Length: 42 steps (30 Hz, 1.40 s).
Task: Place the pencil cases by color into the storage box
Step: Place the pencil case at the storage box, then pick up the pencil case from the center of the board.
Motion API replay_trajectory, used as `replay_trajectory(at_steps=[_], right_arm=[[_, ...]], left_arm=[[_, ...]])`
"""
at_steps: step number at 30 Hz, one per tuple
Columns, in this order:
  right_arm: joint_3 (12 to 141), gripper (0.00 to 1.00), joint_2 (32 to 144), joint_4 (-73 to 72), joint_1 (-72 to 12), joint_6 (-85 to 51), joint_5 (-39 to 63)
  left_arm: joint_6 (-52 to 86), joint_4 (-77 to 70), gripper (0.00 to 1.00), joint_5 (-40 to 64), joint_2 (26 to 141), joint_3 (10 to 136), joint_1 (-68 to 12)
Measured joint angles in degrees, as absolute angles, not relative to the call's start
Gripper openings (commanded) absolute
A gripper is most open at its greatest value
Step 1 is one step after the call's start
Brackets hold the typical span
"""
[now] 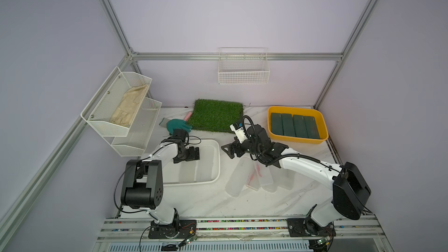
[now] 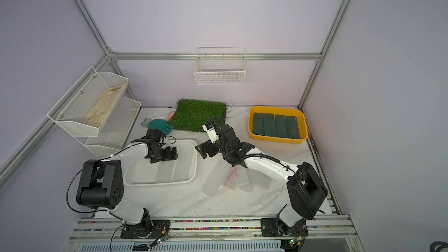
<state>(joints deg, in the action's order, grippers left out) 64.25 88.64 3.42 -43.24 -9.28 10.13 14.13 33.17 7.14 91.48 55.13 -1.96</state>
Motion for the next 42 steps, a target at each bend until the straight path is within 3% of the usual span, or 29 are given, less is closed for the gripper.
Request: replay_trajectory(at_steps=[19, 28, 42], right_arm=[[65.5, 0.97, 83.1, 18.9, -42.7, -14.0, 0.3], [63.5, 0.97, 80.6, 27.1, -37.0, -20.3, -5.7], [57.1, 0.97, 82.3, 30.3, -34.1, -25.4, -8.1]], left_arm=[[26.8, 23.7, 0.99, 12.8, 84.3, 48.6, -2.0], [26.2, 24.9, 1.0, 9.5, 73.5, 48.7, -2.3], [21.2, 27.6, 1.0, 4.8, 65.3, 52.9, -16.4]])
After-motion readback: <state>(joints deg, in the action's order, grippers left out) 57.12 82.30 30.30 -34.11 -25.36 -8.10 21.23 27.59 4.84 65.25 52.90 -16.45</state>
